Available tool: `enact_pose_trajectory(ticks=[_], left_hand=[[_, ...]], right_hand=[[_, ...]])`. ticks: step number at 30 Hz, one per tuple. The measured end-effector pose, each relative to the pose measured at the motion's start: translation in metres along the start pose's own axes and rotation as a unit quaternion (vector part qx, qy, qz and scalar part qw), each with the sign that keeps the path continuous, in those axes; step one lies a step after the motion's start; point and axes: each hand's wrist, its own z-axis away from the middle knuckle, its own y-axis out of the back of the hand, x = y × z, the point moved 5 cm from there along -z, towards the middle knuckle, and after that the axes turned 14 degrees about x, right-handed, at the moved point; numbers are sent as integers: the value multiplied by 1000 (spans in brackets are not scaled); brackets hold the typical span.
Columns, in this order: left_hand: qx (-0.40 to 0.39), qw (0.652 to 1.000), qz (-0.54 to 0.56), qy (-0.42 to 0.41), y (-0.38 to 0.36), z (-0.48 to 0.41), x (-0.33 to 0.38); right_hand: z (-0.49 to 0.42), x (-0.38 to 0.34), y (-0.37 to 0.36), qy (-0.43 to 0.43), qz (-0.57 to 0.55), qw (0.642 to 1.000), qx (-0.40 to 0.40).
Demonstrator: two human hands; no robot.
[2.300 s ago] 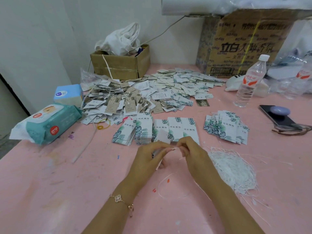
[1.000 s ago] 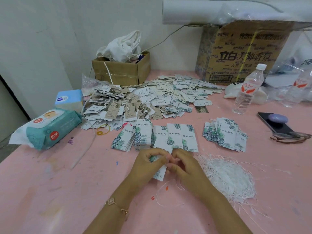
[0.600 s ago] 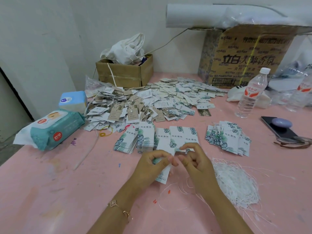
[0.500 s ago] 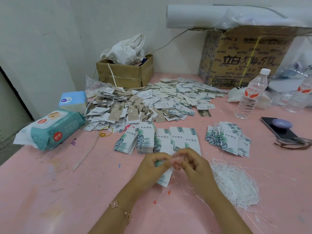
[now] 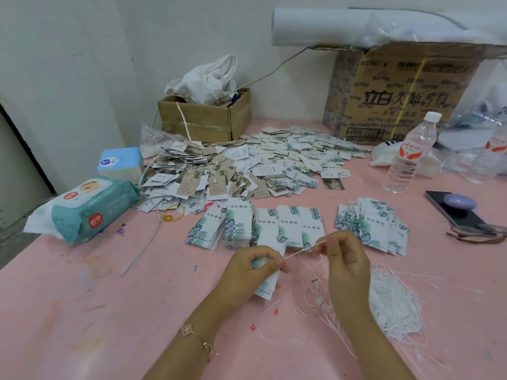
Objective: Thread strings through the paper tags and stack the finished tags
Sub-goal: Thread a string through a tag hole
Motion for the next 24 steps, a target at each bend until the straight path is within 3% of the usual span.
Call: enact_pose_trajectory(ticks=[3, 11, 19, 24], left_hand=[[17, 1000, 13, 3, 1, -1, 0], [28, 996, -38, -70, 1, -4, 3], [22, 999, 23, -34, -1, -1, 11], [52, 996, 67, 34, 4, -3, 7]], right_hand=[[-5, 4, 2, -50, -32, 998, -5], [10, 3, -19, -81, -44, 983, -156], [14, 3, -19, -60, 34, 985, -161], [14, 4, -20, -29, 74, 983, -168]])
